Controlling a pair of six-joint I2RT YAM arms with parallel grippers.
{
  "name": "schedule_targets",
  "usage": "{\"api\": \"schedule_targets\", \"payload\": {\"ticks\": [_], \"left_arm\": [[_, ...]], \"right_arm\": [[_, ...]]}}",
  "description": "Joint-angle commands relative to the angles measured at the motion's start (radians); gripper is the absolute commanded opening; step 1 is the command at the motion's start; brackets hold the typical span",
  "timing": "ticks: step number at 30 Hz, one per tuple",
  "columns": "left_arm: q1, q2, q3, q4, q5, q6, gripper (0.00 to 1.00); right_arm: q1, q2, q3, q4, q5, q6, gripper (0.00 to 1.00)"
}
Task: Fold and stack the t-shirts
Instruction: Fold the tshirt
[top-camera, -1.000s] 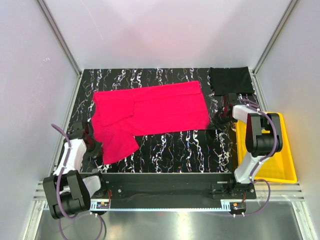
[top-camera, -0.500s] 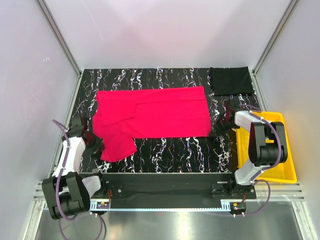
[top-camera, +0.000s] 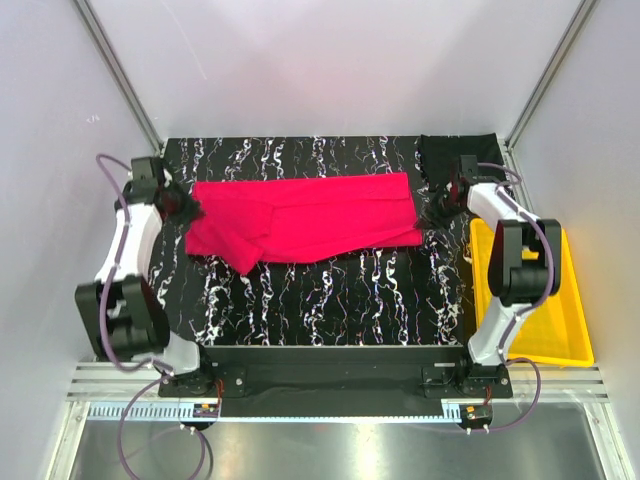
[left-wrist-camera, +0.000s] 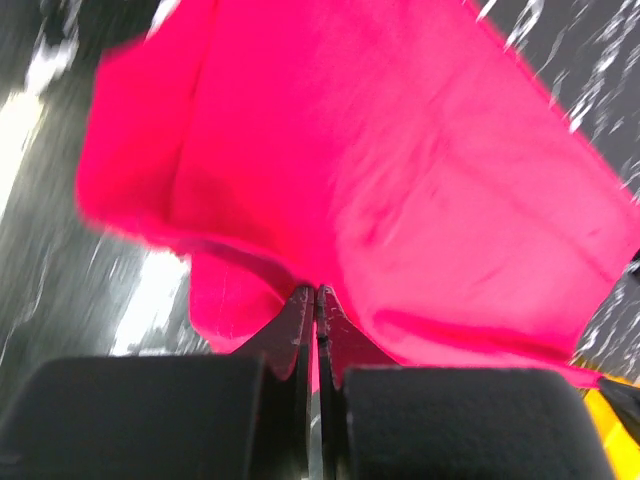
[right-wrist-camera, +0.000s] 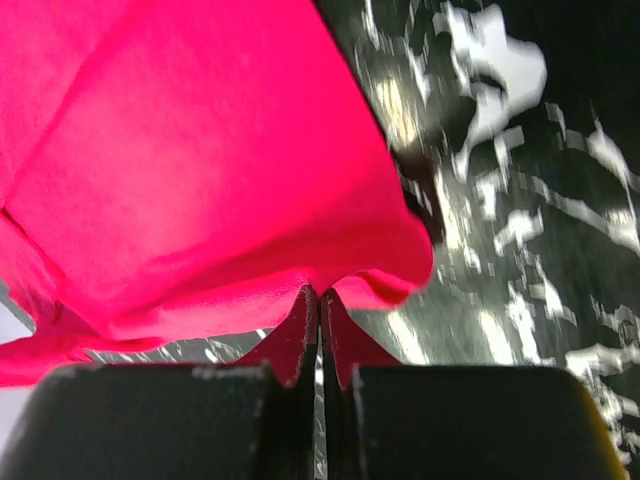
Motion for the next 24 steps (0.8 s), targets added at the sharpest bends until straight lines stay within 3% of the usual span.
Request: {"api": "schedule_targets", "payload": {"ticks": [1, 6, 13, 24], "left_arm": [[-0.004, 0.131, 0.147, 0.081, 0.056, 0.009, 0.00], [-0.004, 0.312, 0.297, 0.099, 0.091, -0.015, 0.00], [0.008, 0.447, 0.467, 0.113, 0.096, -0.052, 0.00], [0.076, 0.535, 0.529, 0.115, 0.108, -0.080, 0.00]], "right_arm": [[0.000, 0.078, 0.107, -0.044, 0.016, -0.026, 0.00], [0.000, 0.199, 0.271, -0.093, 0.027, -0.029, 0.00], [0.000, 0.308, 0.431, -0.139, 0.036, -0.029, 0.00], [0.000, 0.446, 0.607, -0.194, 0.033, -0.037, 0.00]]}}
